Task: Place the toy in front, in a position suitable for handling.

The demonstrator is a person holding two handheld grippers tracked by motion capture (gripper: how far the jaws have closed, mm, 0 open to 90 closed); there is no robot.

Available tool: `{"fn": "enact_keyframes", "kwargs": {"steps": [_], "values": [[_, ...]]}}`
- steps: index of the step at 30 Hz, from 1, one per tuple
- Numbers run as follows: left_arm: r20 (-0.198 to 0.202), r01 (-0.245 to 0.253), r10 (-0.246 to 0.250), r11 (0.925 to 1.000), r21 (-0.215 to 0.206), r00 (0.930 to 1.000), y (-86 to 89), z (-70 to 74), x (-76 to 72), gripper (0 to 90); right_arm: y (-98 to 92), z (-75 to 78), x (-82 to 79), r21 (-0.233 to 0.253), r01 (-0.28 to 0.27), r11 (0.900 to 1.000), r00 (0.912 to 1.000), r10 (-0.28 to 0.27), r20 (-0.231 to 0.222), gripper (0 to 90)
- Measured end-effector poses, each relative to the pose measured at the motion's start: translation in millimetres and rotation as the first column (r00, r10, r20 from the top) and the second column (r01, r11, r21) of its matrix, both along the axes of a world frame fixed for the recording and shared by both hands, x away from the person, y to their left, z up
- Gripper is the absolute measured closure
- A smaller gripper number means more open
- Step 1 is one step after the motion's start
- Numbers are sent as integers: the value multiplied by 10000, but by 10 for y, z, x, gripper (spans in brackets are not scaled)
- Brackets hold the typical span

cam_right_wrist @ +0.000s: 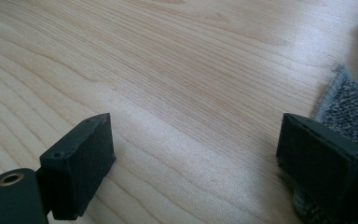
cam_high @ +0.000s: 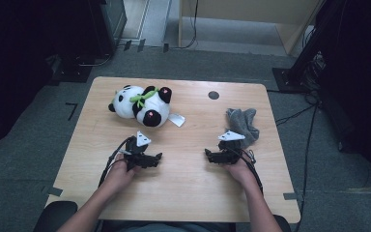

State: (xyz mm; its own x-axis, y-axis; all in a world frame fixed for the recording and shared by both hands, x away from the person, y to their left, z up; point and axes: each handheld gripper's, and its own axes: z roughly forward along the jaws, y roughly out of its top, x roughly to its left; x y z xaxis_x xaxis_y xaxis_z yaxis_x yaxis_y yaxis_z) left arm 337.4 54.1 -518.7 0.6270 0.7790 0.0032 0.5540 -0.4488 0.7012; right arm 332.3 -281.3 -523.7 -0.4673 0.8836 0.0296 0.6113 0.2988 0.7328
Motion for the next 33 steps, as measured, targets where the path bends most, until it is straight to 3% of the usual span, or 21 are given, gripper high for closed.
{"fn": "enact_keyframes", "kwargs": {"steps": [5, 13, 19, 33], "values": [[8, -348, 348, 9994, 18, 9994, -4, 0, -2, 94, -1, 0, 0, -12, -11, 10000, 10000, 11, 1, 109], [7, -265, 265, 9996, 21, 9996, 4, 0, -15, 95, 0, 0, -1, -12, 8, 10000, 10000, -8, 4, 109], [69, -659, 659, 9978, -6, 9978, 49, 4, -4, 118, 10, 1, 6, -15, 2, 10000, 10000, -2, -16, 106], [-123, -648, 650, 9978, 156, 9978, 81, 28, 25, 129, 12, 1, 4, -15, 47, 10000, 10000, -47, -18, 106]]}}
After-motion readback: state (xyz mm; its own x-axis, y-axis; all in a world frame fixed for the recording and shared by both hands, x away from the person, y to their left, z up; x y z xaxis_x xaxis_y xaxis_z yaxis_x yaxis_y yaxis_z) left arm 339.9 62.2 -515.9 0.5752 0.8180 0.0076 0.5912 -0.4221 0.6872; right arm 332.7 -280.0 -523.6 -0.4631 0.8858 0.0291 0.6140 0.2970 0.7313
